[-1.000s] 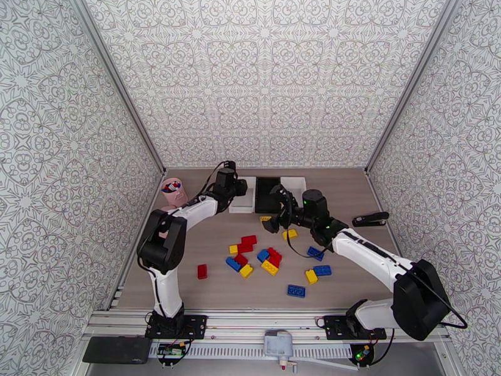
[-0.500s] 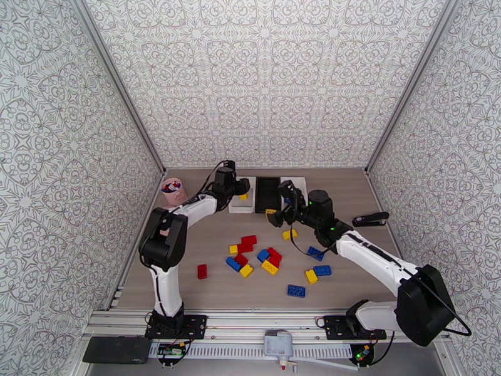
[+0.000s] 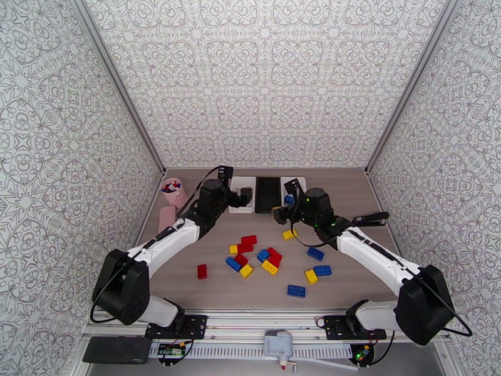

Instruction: Sort the legos into containers by color

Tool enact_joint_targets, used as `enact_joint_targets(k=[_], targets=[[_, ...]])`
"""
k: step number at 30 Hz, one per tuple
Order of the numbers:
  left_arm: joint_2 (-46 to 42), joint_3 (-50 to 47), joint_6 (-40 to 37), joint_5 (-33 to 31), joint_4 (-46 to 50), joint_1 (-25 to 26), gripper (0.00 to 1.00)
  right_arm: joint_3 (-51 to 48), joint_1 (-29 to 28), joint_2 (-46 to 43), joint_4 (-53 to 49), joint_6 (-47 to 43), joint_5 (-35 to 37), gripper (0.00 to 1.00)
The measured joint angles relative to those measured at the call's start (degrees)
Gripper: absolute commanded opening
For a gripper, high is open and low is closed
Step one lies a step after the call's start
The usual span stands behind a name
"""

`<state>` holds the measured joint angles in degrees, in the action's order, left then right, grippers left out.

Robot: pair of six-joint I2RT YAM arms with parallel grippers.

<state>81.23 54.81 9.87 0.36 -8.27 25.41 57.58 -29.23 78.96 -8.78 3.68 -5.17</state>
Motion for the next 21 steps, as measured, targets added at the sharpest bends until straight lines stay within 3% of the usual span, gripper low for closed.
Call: enact_joint_targets(k=[11,19,21], targets=[[-22.71,-10.38,-14.05,12.11,11.41,2.14,1.0,4.57,-3.02,7.26,-18.88,2.67,-1.88,0.91],[-29.4,-20.48,-19.98,22.21,15.98,4.2,1.0,5.11,-8.92,13.9,-25.7,3.87,-3.23,0.86],[-30.14,-23.3,-21.49,23.96,15.91,5.09,1.0,5.33,-9.84,15.93,-26.91,4.09,-3.91,0.8]])
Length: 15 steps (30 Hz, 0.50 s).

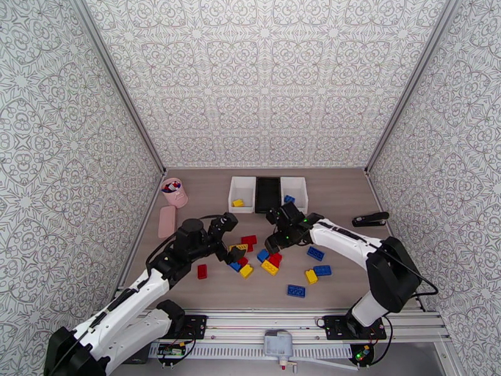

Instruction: Sort the legos into containers by color

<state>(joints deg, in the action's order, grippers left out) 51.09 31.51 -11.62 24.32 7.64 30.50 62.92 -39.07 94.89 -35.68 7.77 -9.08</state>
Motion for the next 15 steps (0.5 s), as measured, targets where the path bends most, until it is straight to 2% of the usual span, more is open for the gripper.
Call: enact_joint_targets(k=[4,9,15], targets=[[-0.57,-3.06,-2.45,1.64,-0.09,1.44,1.0,0.74,-1.03,3.72,-1.22,0.61,-0.85,0.68],[-0.74,-3.23,-4.13,2.34,-0.39,1.66,1.0,1.29,-1.11,5.75,-1.36,0.79,-1.27,0.6],[-0.74,-3.23,-5.14,3.06,-0.59,1.66,1.0,2.93,-1.11,7.41,-1.22,0.94,-1.27,0.56]])
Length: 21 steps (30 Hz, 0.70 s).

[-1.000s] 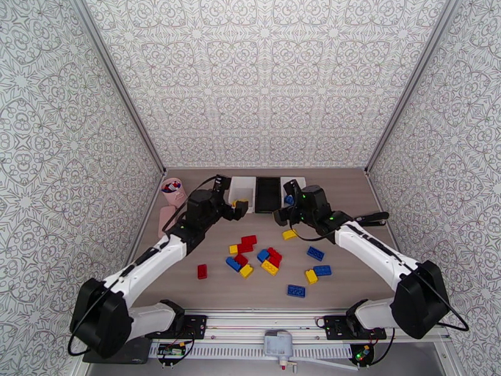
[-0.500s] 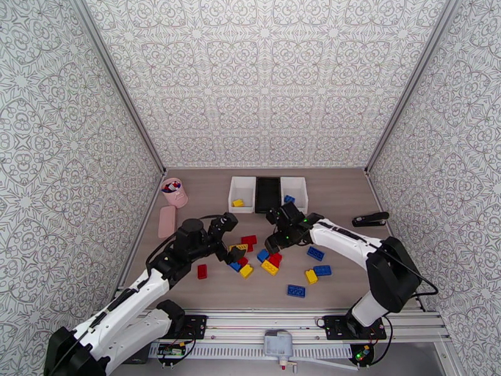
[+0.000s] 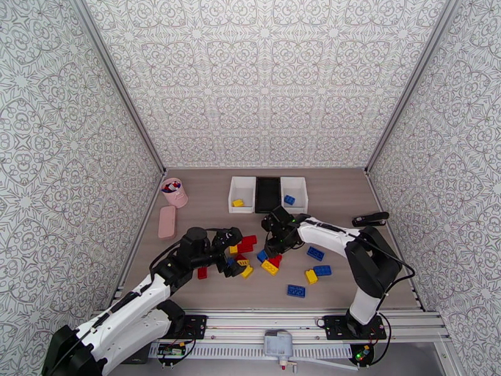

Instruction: Sort the legos into containers by color

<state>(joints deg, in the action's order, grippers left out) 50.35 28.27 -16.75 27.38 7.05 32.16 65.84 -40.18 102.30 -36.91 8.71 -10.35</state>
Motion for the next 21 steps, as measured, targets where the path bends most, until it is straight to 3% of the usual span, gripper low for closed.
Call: enact_joint_targets(k=[10,21], targets=[[0.0,0.0,-0.02,0.02,-0.48,0.0,0.99,0.37,0.0,1.73,-0.09,0.13,0.74,0.52],[0.33,0.0,0.04,0.02,-1.31,-0.07,1.0,1.38,0.0,1.84,-0.7,0.42,1.14,0.32]])
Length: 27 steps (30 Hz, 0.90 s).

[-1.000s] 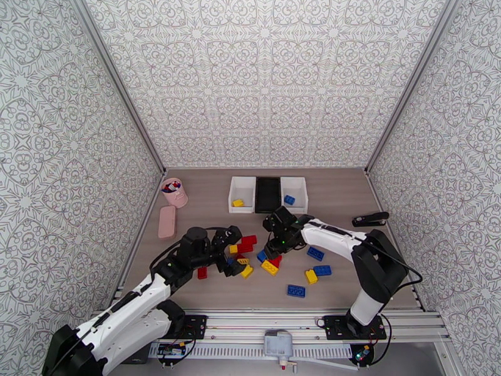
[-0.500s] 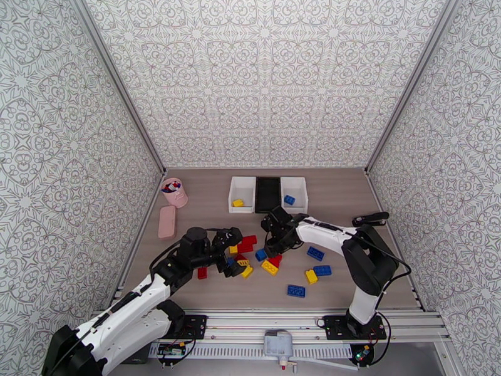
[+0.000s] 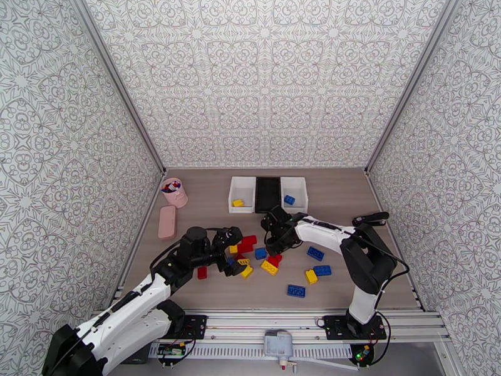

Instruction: Sort the legos into containers by color

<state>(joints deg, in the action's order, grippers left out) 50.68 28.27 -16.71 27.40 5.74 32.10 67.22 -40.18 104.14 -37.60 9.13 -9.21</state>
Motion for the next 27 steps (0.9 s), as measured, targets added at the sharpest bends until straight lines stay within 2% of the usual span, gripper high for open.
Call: enact_joint_targets(k=[8,19,27], targets=[[0.33,0.0,0.11,0.0,-0.83,-0.33,1.0,0.61,0.0,0.09,-0.42,-0.04,0.04,0.24],[0.44,-0.13,3.1,-0.7,-3.43,-0.37,1.0,1.62,0.0,-2.01,-0.17,0.07,2.71,0.22],[0.7,-0.33,5.66,-1.75,-5.64,-0.37,1.0,7.58,1.64,-3.89,4.04,-0.15,5.7,0.22]])
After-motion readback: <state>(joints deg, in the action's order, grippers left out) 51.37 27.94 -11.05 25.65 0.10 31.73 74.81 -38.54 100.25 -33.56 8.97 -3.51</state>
